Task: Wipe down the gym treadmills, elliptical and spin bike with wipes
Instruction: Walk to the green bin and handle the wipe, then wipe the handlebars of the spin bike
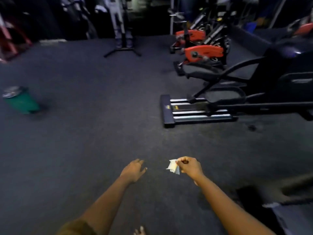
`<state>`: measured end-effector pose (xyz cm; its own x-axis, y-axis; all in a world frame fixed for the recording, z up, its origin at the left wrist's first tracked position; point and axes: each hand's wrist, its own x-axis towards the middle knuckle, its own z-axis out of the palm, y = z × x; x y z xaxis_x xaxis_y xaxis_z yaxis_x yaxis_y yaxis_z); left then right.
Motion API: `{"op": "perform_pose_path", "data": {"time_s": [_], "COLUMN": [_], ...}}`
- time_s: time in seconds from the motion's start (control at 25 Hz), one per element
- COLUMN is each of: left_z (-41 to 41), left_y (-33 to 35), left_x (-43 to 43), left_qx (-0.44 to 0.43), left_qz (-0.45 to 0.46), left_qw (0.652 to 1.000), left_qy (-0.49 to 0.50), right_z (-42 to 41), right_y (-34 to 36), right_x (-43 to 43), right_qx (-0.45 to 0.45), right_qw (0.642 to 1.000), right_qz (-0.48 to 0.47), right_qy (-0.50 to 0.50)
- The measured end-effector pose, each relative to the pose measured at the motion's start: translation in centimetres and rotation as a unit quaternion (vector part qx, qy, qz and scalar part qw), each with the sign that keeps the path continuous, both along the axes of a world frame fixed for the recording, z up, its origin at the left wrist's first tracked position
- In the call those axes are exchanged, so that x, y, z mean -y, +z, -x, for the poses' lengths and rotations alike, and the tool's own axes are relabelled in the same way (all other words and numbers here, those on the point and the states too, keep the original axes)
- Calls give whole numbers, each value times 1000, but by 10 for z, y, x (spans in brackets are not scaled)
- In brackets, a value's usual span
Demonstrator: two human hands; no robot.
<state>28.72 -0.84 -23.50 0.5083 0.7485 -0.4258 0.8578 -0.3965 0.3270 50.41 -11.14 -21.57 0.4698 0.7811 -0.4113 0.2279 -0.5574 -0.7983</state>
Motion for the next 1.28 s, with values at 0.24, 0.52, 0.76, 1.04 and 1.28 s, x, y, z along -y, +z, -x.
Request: {"op": "perform_pose_path", "data": {"time_s": [0.24,0.52,0.76,1.04,1.28], "left_z": [150,176,143,96,34], "left_y": [6,-3,9,31,18], "left_x": [-101,-261,-461,-704,-945], "left_qx": [-24,27,25,47,42], "left_qz": [29,25,33,-1,-12], "left_qw": [991,981,986,991,997], "left_qy": [130,188,164,127,67], "right_z": [130,166,131,79,13], "right_y": [15,-3,-7,11,9], "right_x": [-173,-346,-533,-754,-958], "right_qx": [-18,42,70,84,87], "right_qw": [993,979,979,984,992], "right_qz": [-6,-28,-22,-36,-18], "right_qy": [113,197,190,155,94]}}
